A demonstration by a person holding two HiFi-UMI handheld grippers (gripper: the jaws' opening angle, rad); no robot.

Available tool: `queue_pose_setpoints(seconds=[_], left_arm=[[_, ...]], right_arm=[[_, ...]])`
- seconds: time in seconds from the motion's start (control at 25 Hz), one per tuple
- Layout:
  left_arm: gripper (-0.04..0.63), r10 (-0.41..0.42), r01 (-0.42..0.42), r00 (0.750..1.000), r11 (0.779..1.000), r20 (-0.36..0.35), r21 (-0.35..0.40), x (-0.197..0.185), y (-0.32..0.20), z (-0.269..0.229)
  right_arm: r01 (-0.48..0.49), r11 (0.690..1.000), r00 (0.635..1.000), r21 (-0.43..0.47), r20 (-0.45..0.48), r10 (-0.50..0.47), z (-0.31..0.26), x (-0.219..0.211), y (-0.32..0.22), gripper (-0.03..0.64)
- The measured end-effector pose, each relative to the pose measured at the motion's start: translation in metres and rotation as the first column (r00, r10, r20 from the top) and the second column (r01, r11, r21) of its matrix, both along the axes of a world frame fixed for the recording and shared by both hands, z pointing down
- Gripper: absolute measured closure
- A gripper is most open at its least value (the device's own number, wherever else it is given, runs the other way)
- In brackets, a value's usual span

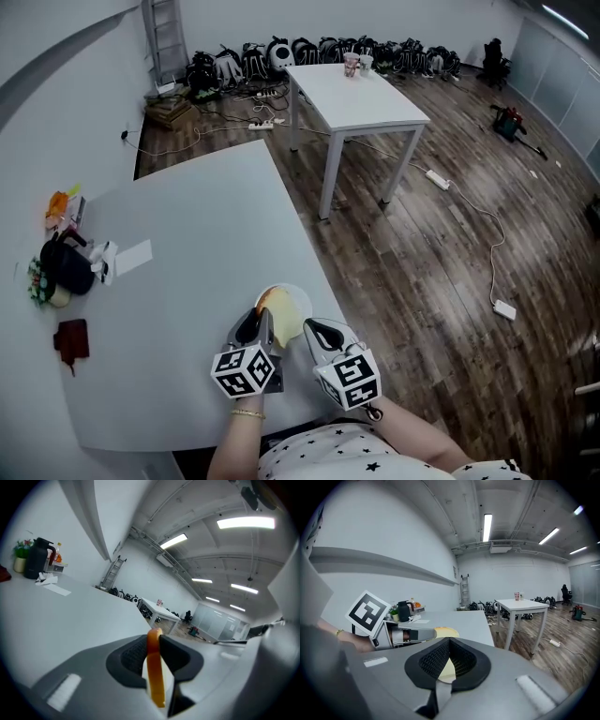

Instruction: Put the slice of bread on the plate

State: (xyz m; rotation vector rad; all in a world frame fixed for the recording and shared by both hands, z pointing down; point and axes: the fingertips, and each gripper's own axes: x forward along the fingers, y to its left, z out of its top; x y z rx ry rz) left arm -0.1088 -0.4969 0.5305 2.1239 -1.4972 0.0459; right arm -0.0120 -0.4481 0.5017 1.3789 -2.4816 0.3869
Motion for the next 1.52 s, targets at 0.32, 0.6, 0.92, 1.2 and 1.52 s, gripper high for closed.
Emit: queue_pose_setpoints(seconds=[0.32,0.6,0.92,1.2,1.52], left_arm=[[0.494,-0.036,0.039,0.998,0.998,0.054,-0.049,-0.017,-0.021,0.034],[0.482,-0.102,0.134,0.969,0.982,0.226,-0.131,-0.045,-0.023,0.066],[0.509,-0.103,0.128,0.963,0.988,0.250,-0.089,-0.045,-0.007,0.041],[0.581,-0.067,0.074,0.976,0.997,0.209,-0.027,-0.017,0.055,-0.005],[0.588,-0.060,0.062,0.985,0.998,0.163,-0.009,-0.005,0.118,-0.026]], right_arm=[[-0.008,0.999,1.000,-0.053,-0.002,0.008,0.021,-0.001,-0.007,0.618],[0.021,0.997,1.000,-0.071,-0.006,-0.021,0.024,-0.012,-0.010,0.618],[0.050,0.997,0.999,-0.059,0.008,-0.050,0.019,-0.023,-0.005,0.618],[0.099,0.995,0.995,-0.028,0.019,-0.099,0.006,-0.028,0.019,0.618],[0.146,0.989,0.989,-0.011,0.020,-0.145,0.001,-0.023,0.066,0.618]])
